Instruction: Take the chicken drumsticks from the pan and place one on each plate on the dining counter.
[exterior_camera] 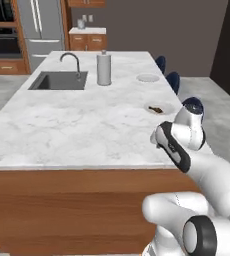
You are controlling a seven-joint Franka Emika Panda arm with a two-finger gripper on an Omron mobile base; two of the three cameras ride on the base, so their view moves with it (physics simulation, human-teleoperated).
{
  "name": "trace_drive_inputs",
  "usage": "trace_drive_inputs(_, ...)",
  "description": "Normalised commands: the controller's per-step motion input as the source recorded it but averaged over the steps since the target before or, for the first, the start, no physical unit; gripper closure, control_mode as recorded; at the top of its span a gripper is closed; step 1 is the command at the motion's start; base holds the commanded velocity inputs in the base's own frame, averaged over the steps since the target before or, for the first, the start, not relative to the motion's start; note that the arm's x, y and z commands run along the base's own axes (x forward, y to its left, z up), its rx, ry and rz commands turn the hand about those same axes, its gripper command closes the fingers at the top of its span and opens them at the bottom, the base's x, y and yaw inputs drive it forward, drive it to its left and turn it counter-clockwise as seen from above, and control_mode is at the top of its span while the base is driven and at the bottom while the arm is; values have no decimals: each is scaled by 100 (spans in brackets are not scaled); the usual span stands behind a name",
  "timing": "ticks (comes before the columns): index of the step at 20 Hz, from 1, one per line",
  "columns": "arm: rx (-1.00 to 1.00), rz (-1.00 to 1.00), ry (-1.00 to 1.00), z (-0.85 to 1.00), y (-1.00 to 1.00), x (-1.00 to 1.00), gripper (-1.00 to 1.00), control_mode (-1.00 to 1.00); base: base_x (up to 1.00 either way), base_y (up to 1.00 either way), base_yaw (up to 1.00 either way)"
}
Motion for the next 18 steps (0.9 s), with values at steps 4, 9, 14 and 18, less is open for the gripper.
trace_drive_inputs(4, 0, 0, 0, 0, 0, 0, -100, 100, -42, 57, 86)
trace_drive_inputs(9, 0, 0, 0, 0, 0, 0, -100, 100, -21, 60, 97)
trace_drive_inputs(14, 0, 0, 0, 0, 0, 0, -100, 100, 17, 65, 70)
trace_drive_inputs(18, 0, 0, 0, 0, 0, 0, -100, 100, 76, 54, 38)
